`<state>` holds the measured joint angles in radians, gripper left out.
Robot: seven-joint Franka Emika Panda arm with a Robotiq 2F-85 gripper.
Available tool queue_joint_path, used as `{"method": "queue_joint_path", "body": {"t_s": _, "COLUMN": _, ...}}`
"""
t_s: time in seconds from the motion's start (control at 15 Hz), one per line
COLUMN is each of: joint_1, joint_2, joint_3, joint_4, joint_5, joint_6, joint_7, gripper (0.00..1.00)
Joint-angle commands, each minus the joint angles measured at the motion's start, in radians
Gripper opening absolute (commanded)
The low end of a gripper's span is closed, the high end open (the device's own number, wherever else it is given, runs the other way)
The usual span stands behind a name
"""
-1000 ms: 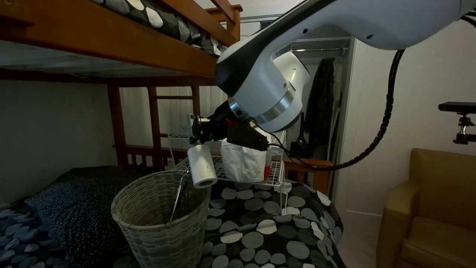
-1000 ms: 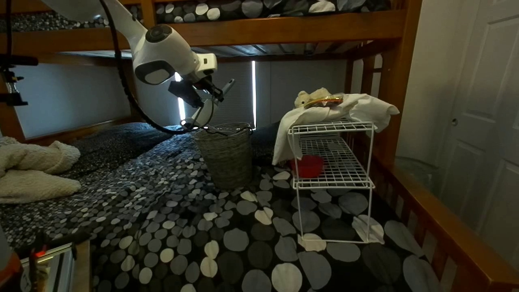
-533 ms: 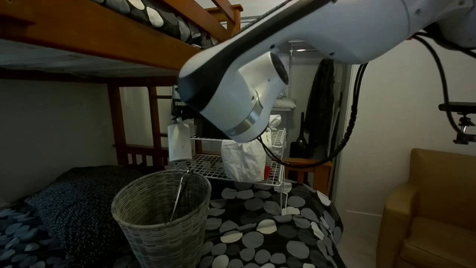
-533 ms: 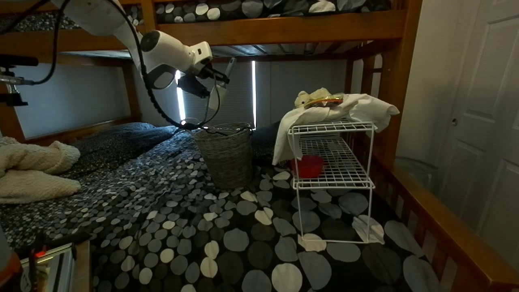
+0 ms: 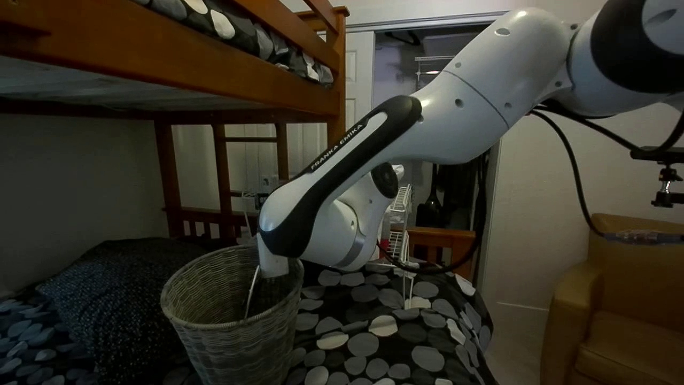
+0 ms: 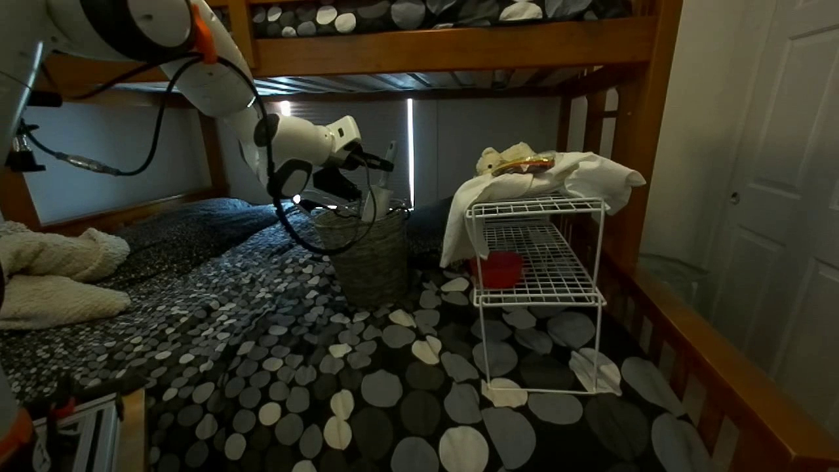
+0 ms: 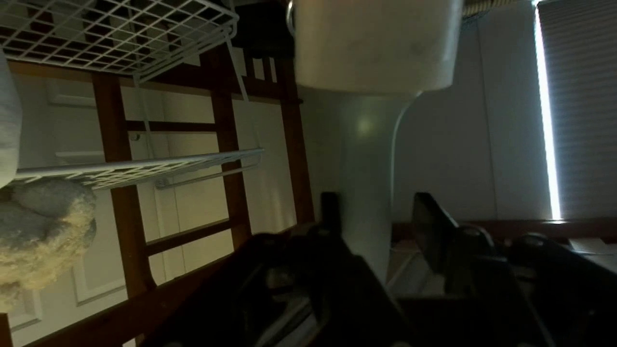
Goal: Pick up the lint roller and put it in the basket
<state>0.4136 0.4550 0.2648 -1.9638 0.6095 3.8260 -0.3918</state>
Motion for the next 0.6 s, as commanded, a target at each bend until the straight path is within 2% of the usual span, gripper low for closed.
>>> {"method": "queue_joint_path", "body": {"t_s": 0.0, "joint_1": -0.023, "joint_2": 0.005, "joint_3": 0.009, "joint_4": 0.004, "joint_5": -0.047, "joint_6": -0.002, "joint_7": 0.026, "gripper": 0.76}}
{"method": "queue_joint_path", "body": {"t_s": 0.13, "joint_1": -0.044, "joint_2": -0.048, "joint_3": 0.024, "joint_4": -0.019, "joint_5": -0.06, "joint_6": -0.031, "joint_7": 0.049, "gripper": 0.92}}
{"method": "queue_joint_path", "body": {"t_s": 0.2, "joint_1": -0.01, "joint_2": -0.087, "joint_3": -0.037, "joint_4": -0.035, "joint_5": -0.093, "joint_6": -0.055, "joint_7": 0.119, "gripper": 0.98}}
{"method": "queue_joint_path", "body": {"t_s": 0.33, "joint_1": -0.05, "joint_2": -0.19, "joint_3": -0.045, "joint_4": -0.092, "joint_5": -0.119, "joint_6": -0.191, "joint_7": 0.168, "gripper": 1.0}}
{"method": "queue_joint_path", "body": {"t_s": 0.4, "joint_1": -0.144, "joint_2": -0.253, "joint_3": 0.028, "joint_4": -0.149, "joint_5": -0.122, "joint_6": -0.277, "joint_7": 0.136, "gripper": 1.0}}
{"method": "queue_joint_path", "body": {"t_s": 0.53, "joint_1": -0.242, "joint_2": -0.328, "joint_3": 0.051, "joint_4": -0.189, "joint_5": -0.213, "joint_6": -0.429, "joint_7": 0.167, "gripper": 1.0}}
